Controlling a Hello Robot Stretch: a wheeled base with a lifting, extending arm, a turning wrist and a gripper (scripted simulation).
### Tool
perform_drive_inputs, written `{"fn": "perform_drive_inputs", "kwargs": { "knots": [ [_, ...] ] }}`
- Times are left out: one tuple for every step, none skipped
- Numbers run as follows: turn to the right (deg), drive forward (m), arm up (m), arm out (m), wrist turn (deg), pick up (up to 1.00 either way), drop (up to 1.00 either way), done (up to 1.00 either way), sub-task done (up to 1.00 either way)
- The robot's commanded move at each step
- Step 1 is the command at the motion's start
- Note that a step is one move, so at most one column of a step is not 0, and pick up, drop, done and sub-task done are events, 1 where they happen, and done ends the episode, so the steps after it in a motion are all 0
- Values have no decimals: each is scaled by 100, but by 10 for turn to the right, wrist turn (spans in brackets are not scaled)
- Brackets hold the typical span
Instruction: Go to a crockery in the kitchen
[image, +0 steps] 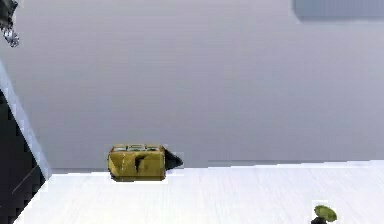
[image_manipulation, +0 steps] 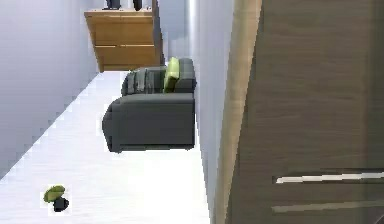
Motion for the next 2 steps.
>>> {"fn": "perform_drive_inputs", "kwargs": {
  "knots": [
    [-450,0,0,0,0,0,0,0,0],
    [-330,0,0,0,0,0,0,0,0]
  ]
}}
